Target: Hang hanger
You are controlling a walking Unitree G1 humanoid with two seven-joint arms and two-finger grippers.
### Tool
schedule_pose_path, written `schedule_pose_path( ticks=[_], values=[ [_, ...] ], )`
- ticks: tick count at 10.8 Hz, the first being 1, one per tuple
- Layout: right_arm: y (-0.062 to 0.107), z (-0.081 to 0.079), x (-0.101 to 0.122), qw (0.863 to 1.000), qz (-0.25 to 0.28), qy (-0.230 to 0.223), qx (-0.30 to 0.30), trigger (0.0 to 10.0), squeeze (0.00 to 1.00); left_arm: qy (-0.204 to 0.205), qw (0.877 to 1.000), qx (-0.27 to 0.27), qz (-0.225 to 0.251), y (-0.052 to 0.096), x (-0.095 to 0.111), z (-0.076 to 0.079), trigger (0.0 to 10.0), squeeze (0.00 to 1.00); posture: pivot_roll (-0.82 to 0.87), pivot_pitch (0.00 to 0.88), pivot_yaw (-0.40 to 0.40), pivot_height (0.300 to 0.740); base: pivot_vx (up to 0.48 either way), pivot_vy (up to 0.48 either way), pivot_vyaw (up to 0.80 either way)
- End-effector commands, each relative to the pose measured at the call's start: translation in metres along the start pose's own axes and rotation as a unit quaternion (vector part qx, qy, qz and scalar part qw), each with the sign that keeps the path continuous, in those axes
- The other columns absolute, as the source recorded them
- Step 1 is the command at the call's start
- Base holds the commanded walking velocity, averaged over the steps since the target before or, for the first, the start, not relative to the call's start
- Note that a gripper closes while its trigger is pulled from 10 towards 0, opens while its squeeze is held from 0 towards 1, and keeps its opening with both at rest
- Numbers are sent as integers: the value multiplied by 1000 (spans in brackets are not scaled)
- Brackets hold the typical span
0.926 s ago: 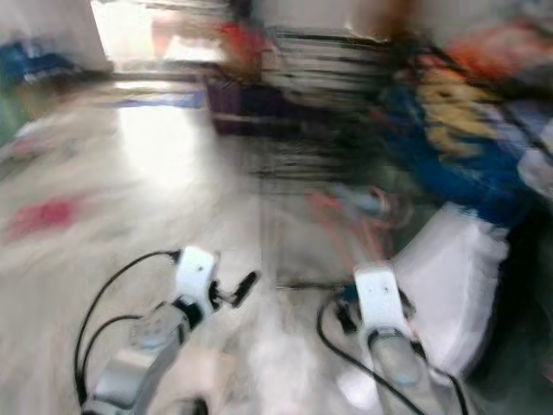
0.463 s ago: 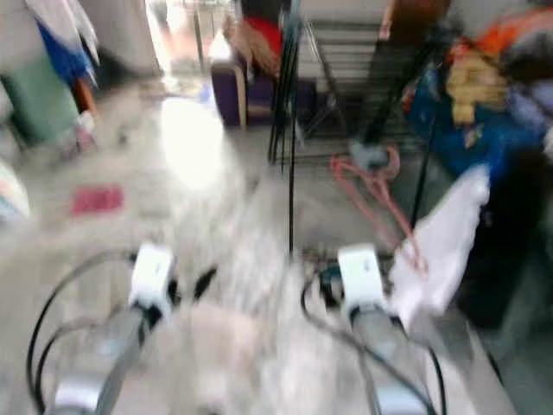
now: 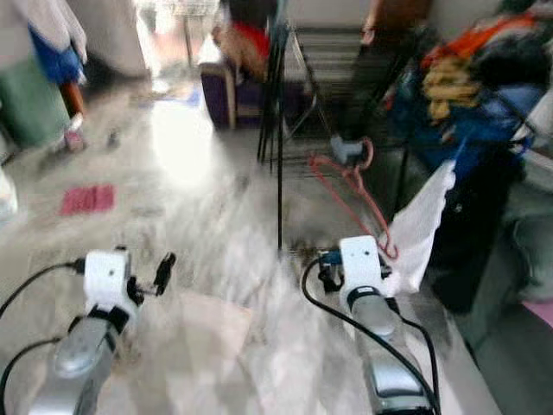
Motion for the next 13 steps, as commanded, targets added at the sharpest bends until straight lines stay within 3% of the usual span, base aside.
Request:
schedule_pose_path(
  ticks=[1,3,5,7,10,13],
  values=[
    [0,4,1,1000,17,16,-11,10000,0,-17,1000,14,16,4,5,-4,10000,0,154,0,-58,740,0,0,0],
    [-2,6,-4,999,36,-5,-7,10000,0,-43,998,42,14,6,0,-14,10000,0,143,0,-27,740,0,0,0],
    [-4,23,-15,999,32,4,-32,10000,0,-37,998,45,31,-3,8,-8,10000,0,129,0,-58,740,0,0,0],
    [10,22,13,992,123,-17,-20,10000,0,-66,994,68,55,-7,14,-11,10000,0,99,0,-58,740,0,0,0],
    [50,1,2,991,120,-43,29,10000,0,-63,993,84,44,12,7,-17,10000,0,82,0,-30,740,0,0,0],
    [53,-4,2,992,113,-54,22,10000,0,-49,997,58,32,8,2,-8,10000,0,57,0,4,740,0,0,0]
  ],
)
Point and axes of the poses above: a point about 5 cm out from each wrist's last joint towards the gripper, its own y axis pointing back from the gripper into the wrist, its own x axis along the axis of the wrist's last joint, z = x × y, the point moved 3 cm from there along -y, pointing out of the wrist towards the gripper, and after that the axes turned 6 degrees about y, right-handed, at the moved point
